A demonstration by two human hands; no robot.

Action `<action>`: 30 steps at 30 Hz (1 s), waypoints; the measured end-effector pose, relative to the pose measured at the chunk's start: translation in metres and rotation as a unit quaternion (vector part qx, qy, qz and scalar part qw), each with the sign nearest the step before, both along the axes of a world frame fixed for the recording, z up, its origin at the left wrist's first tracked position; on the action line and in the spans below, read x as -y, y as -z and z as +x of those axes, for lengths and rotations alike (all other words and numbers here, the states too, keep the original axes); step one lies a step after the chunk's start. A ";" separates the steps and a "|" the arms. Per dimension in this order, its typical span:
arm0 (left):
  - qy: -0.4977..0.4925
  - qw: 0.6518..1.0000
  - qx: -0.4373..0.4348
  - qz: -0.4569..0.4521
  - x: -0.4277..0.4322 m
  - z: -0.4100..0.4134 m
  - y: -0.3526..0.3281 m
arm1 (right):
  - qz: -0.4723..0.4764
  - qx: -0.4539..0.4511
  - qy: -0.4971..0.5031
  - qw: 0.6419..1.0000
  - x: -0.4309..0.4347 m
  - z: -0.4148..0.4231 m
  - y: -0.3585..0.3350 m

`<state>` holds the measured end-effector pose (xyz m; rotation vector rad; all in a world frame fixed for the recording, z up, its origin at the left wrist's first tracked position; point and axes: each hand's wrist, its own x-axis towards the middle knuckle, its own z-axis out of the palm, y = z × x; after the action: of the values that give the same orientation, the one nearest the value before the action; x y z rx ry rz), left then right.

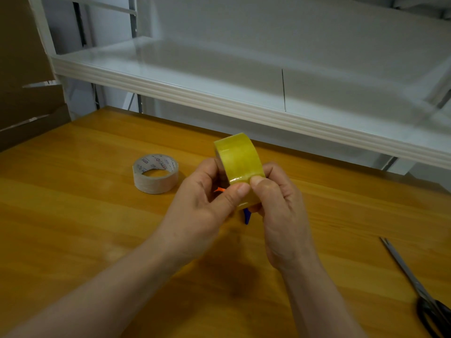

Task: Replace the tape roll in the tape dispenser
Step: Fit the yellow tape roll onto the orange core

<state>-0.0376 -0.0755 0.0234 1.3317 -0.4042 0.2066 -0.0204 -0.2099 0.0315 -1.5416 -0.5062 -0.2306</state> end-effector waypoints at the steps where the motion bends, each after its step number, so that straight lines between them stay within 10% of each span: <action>1: -0.002 1.000 0.014 0.023 0.002 -0.001 0.001 | 0.007 -0.005 0.002 1.000 0.000 0.000 0.000; 22: 0.070 0.983 -0.085 -0.150 -0.014 0.007 -0.008 | 0.004 -0.024 -0.063 0.998 -0.001 -0.003 -0.003; 30: 0.022 0.999 0.025 0.002 -0.009 0.005 0.001 | 0.006 -0.020 -0.024 0.999 0.001 -0.002 -0.003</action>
<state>-0.0325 -0.0668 0.0227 1.3217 -0.4770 0.2028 -0.0226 -0.2111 0.0344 -1.5182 -0.5082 -0.1646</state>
